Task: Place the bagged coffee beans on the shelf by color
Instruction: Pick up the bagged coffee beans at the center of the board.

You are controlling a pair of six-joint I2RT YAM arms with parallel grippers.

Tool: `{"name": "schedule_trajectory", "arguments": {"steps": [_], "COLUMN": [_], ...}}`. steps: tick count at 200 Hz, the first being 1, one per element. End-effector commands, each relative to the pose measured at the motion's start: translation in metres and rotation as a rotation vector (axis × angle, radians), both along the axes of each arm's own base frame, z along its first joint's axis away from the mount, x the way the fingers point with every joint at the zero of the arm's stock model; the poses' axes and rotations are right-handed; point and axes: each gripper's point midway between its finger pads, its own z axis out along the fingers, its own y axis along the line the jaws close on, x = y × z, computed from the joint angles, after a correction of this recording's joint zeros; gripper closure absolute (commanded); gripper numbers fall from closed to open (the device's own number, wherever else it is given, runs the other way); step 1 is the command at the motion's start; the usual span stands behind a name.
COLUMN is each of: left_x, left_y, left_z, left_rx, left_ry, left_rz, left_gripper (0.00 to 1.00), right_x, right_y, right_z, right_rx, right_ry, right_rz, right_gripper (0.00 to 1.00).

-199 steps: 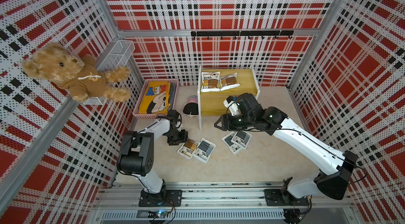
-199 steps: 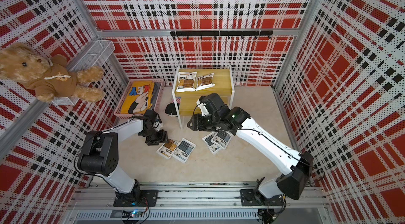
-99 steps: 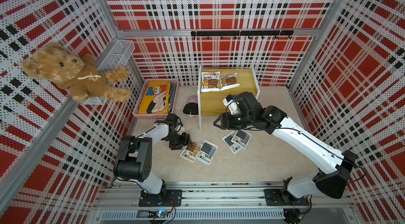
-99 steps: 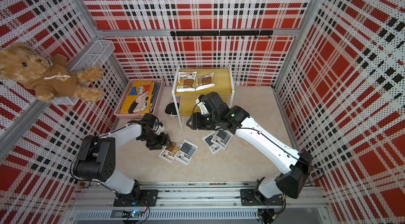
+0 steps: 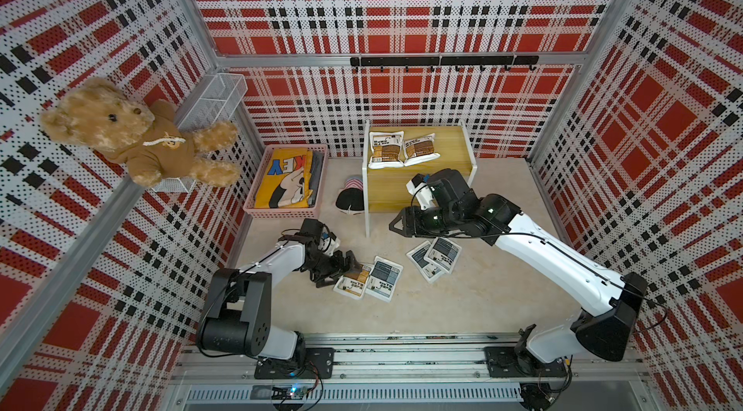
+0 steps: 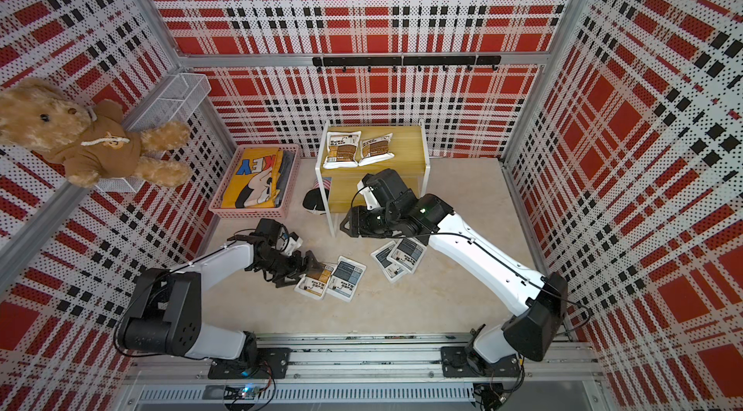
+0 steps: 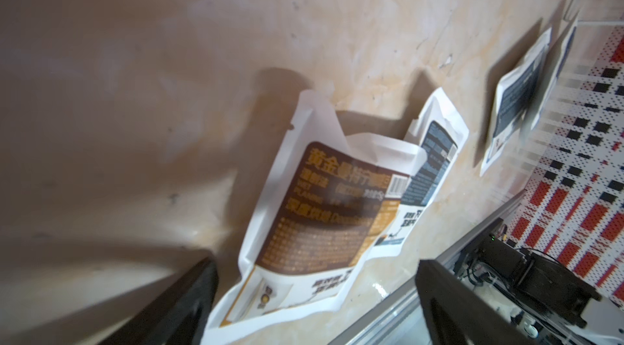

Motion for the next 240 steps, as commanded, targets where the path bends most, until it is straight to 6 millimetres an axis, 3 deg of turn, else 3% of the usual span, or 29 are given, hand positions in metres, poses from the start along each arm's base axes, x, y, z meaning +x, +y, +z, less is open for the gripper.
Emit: {"name": "schedule_trajectory", "arguments": {"steps": [1,41,55,68,123,157,185,201,240], "left_x": [-0.025,-0.023,-0.021,-0.019,-0.016,-0.017,-0.016,-0.015,-0.010], "left_y": [-0.009,-0.018,-0.019,-0.024,-0.027,-0.027,-0.026,-0.025,-0.027], "left_z": [-0.017,-0.023,-0.023,-0.024,-0.035,-0.039,-0.039,-0.038,-0.024], "left_rx": [-0.028,-0.055,-0.050,-0.063,-0.041,-0.042,-0.046,-0.058,-0.105], "left_ry": [0.078,0.083,0.078,0.073,0.088,0.101,0.104,0.106,0.081], "left_rz": [0.005,0.045,0.057,0.066,0.066,0.058,0.063,0.070,0.081], "left_gripper": [0.01,0.00,0.05,0.19,0.42,0.66,0.68,0.79,0.87], "right_x": [0.001,0.003,0.003,0.003,0.003,0.001,0.000,-0.001,-0.001], "right_y": [0.005,0.007,0.007,0.007,0.003,0.000,-0.002,-0.002,-0.005], "right_z": [-0.005,-0.001,0.000,0.001,0.005,0.005,0.005,0.005,0.004], "right_rx": [0.001,0.004,0.000,-0.002,-0.013,-0.013,-0.008,-0.007,-0.013], "right_ry": [0.005,-0.004,-0.007,-0.010,-0.025,-0.029,-0.031,-0.032,-0.037], "right_rz": [0.007,0.010,0.012,0.013,0.011,0.007,0.002,0.000,-0.003], "right_gripper": [0.46,0.47,0.47,0.47,0.47,0.47,0.47,0.47,0.47]}}
